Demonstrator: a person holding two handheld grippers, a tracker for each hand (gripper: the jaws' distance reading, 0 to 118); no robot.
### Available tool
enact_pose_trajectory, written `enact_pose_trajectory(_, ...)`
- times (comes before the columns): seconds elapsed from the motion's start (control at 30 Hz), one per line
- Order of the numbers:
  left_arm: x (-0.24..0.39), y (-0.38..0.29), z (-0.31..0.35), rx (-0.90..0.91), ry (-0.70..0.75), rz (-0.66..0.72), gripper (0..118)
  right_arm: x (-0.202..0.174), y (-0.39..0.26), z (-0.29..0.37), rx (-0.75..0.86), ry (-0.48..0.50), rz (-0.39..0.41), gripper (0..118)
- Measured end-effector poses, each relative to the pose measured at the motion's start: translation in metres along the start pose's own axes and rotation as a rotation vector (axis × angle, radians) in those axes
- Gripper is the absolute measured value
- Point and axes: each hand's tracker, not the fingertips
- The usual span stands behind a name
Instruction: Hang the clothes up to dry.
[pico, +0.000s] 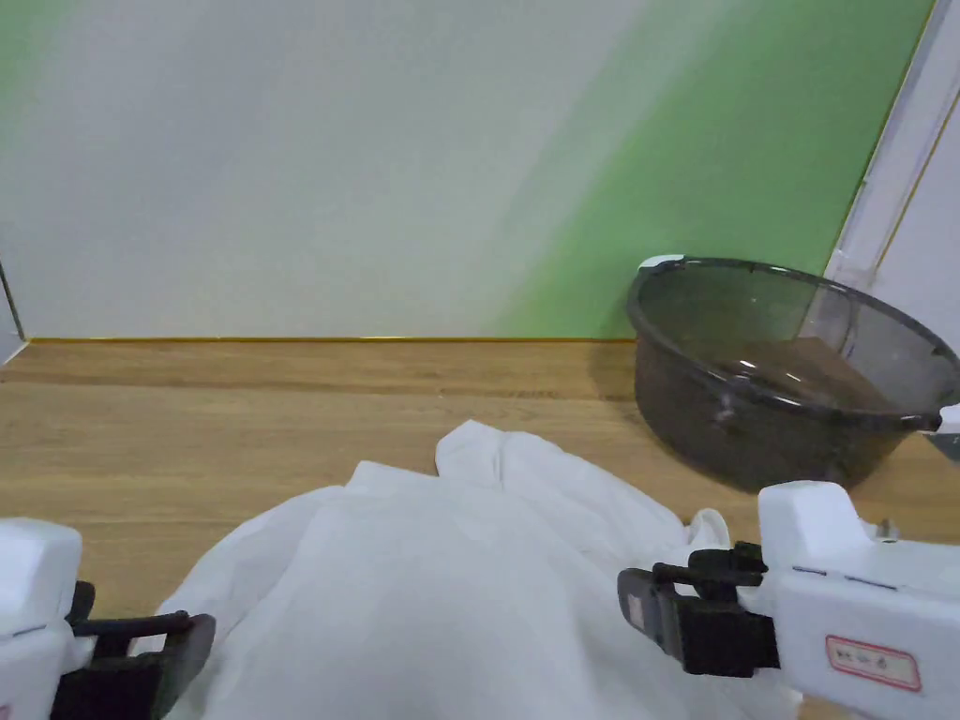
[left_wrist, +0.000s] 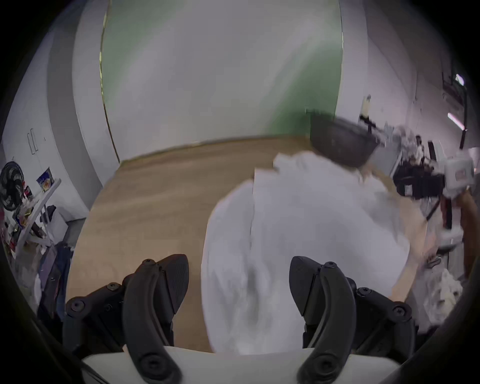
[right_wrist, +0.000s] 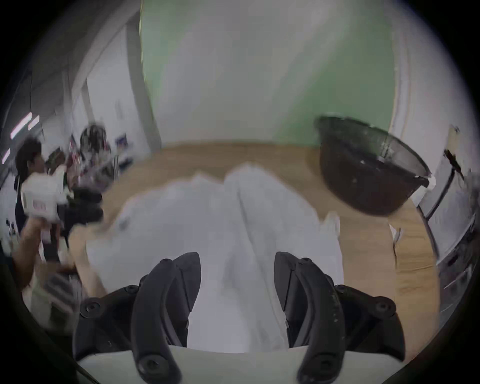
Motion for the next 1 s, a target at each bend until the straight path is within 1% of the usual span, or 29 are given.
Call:
enact_pose_trajectory(0.07,0.003,0.003,-0.019,0.080,0.024,0.074,83,-0.005,-0.007,-0.011,0.096,-0.041,-0.110,64)
enact_pose_trajectory(0.1,0.006,0.004,-0.029,0.087,0.024,0.110,83,-0.008,-0.013,-0.018,0.111,-0.078,-0.138,64)
enact_pose_trajectory(0.17,0.012,0.003,-0.047,0.090,0.001,0.179,82,-0.015,-0.023,-0.032,0.089,-0.151,-0.164,64)
enact_pose_trajectory(0.2,0.016,0.001,-0.056,0.088,-0.012,0.197,78,-0.018,-0.027,-0.038,0.065,-0.171,-0.179,64)
enact_pose_trajectory(0.27,0.027,0.001,-0.067,0.084,-0.028,0.181,56,-0.022,-0.034,-0.049,0.028,-0.143,-0.178,60)
enact_pose_trajectory(0.3,0.032,0.001,-0.074,0.084,-0.029,0.172,46,-0.025,-0.036,-0.052,0.025,-0.148,-0.179,51)
enact_pose_trajectory(0.33,0.036,0.001,-0.081,0.083,-0.029,0.162,34,-0.028,-0.037,-0.055,0.024,-0.156,-0.169,27)
enact_pose_trajectory(0.37,0.041,0.002,-0.086,0.077,-0.031,0.146,20,-0.031,-0.037,-0.058,0.016,-0.172,-0.137,7)
enact_pose_trajectory(0.4,0.045,0.004,-0.091,0.072,-0.039,0.140,4,-0.035,-0.036,-0.059,0.017,-0.183,-0.109,2)
enact_pose_trajectory(0.43,0.047,0.006,-0.096,0.067,-0.045,0.138,0,-0.037,-0.036,-0.060,0.022,-0.198,-0.097,1)
enact_pose_trajectory(0.53,0.050,0.019,-0.113,0.033,-0.035,0.129,0,-0.041,-0.034,-0.062,0.025,-0.168,-0.070,1)
enact_pose_trajectory(0.6,0.051,0.034,-0.124,0.032,-0.028,0.115,0,-0.043,-0.033,-0.063,0.022,-0.180,-0.052,1)
enact_pose_trajectory(0.63,0.050,0.043,-0.130,0.028,-0.023,0.113,19,-0.043,-0.032,-0.064,0.022,-0.182,-0.048,1)
enact_pose_trajectory(0.67,0.047,0.054,-0.138,0.011,-0.020,0.112,53,-0.042,-0.032,-0.064,0.024,-0.181,-0.051,1)
enact_pose_trajectory(0.7,0.044,0.064,-0.147,-0.012,-0.023,0.117,53,-0.041,-0.032,-0.064,0.023,-0.176,-0.062,1)
enact_pose_trajectory(0.73,0.042,0.071,-0.156,-0.055,-0.020,0.131,66,-0.040,-0.031,-0.065,0.022,-0.170,-0.072,1)
enact_pose_trajectory(0.8,0.037,0.084,-0.181,-0.105,-0.033,0.170,112,-0.040,-0.032,-0.067,0.016,-0.166,-0.075,1)
enact_pose_trajectory(0.83,0.036,0.088,-0.189,-0.094,-0.041,0.178,117,-0.040,-0.033,-0.067,0.014,-0.168,-0.073,1)
enact_pose_trajectory(0.9,0.036,0.096,-0.208,-0.119,-0.067,0.214,106,-0.040,-0.035,-0.067,0.009,-0.161,-0.080,1)
enact_pose_trajectory(0.97,0.037,0.097,-0.229,-0.151,-0.070,0.213,105,-0.039,-0.037,-0.067,0.001,-0.152,-0.087,1)
enact_pose_trajectory(1.0,0.040,0.095,-0.237,-0.168,-0.048,0.192,105,-0.038,-0.037,-0.067,-0.004,-0.154,-0.087,1)
